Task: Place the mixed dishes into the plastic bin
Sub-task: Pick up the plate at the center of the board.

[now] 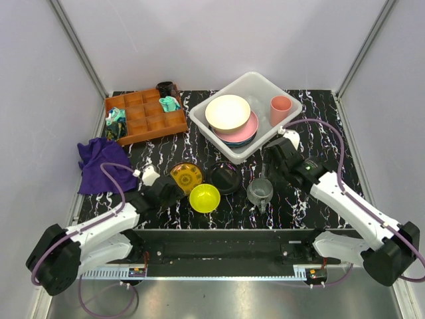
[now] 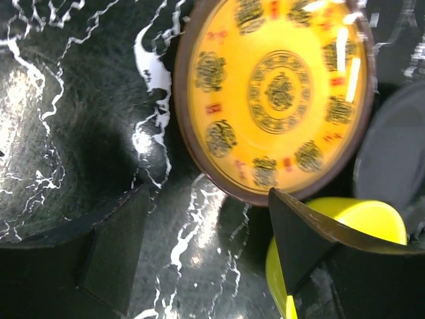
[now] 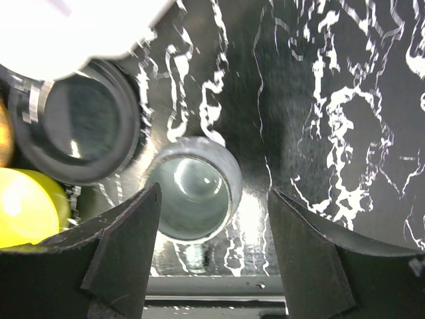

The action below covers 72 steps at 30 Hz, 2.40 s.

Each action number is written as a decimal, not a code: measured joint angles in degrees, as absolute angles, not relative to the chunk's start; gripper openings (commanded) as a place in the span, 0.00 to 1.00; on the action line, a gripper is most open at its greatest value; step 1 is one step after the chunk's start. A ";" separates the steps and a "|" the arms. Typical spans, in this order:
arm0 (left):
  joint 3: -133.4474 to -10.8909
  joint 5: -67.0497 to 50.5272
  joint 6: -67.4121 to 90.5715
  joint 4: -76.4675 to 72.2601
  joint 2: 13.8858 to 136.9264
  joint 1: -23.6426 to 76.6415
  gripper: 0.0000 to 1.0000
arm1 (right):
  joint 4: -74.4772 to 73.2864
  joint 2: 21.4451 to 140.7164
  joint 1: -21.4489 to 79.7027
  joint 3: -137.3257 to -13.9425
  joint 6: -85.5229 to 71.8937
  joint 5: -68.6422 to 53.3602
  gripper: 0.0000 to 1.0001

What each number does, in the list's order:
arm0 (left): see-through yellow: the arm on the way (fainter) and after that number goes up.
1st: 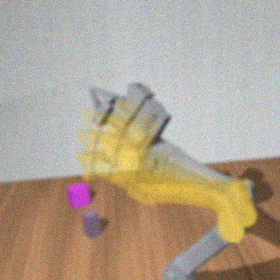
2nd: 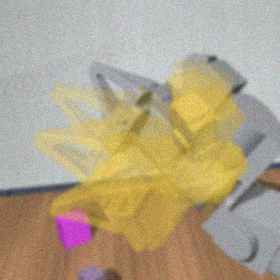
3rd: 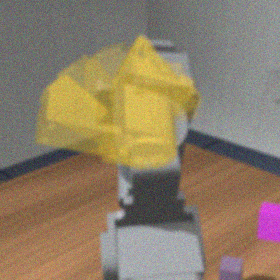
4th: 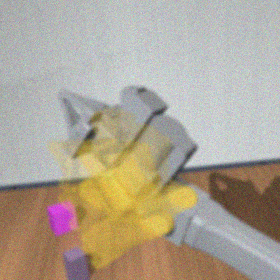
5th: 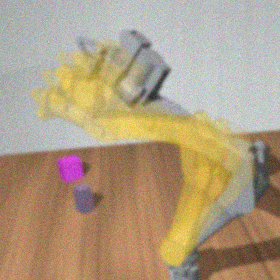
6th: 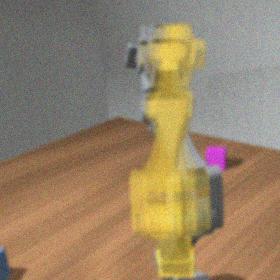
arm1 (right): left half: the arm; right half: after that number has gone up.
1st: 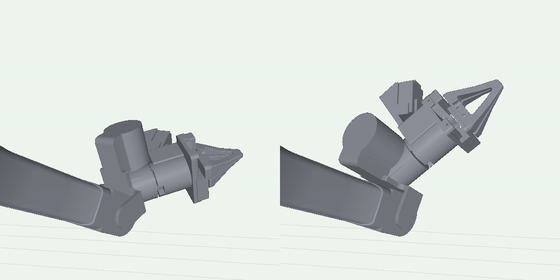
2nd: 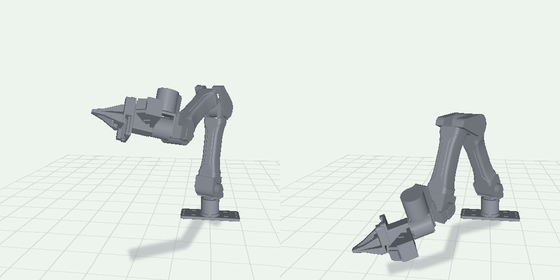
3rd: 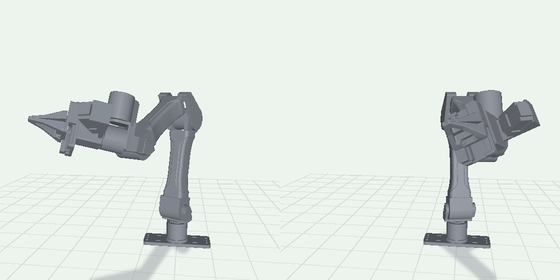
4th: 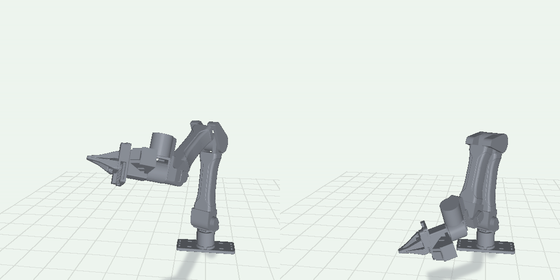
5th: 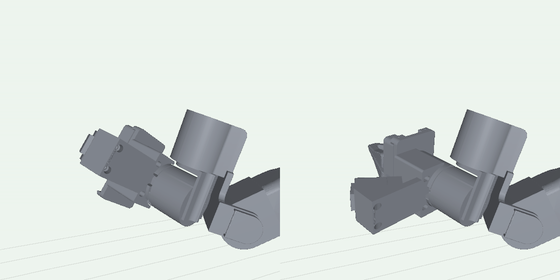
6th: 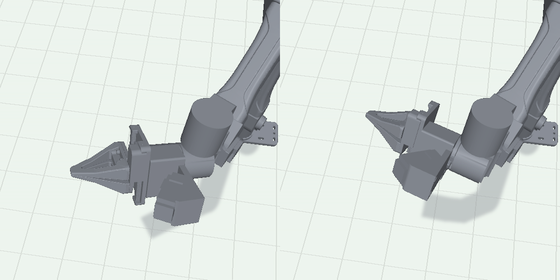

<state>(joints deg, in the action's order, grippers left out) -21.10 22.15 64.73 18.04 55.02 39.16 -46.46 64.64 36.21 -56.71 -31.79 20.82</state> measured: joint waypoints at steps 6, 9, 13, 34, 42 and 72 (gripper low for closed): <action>-20.51 21.08 67.37 10.92 60.05 38.13 0.70 | -46.48 62.46 36.21 -58.57 -31.20 21.82 0.75; -20.01 20.71 68.99 6.63 61.89 37.63 0.68 | -46.78 62.48 36.21 -58.57 -31.00 21.85 0.76; -18.85 19.92 71.18 1.78 63.40 36.73 0.59 | -47.16 62.48 36.21 -58.57 -30.76 21.85 0.76; -15.62 17.54 75.16 -6.48 66.50 34.54 0.31 | -47.90 64.03 36.21 -58.92 -30.22 21.76 0.78; -15.40 17.52 76.05 -7.40 67.51 34.11 0.14 | -47.88 64.42 36.21 -58.92 -29.93 21.54 0.78; -22.35 19.84 67.79 15.53 53.65 29.80 0.00 | -45.01 65.67 36.21 -58.92 -29.45 18.74 0.81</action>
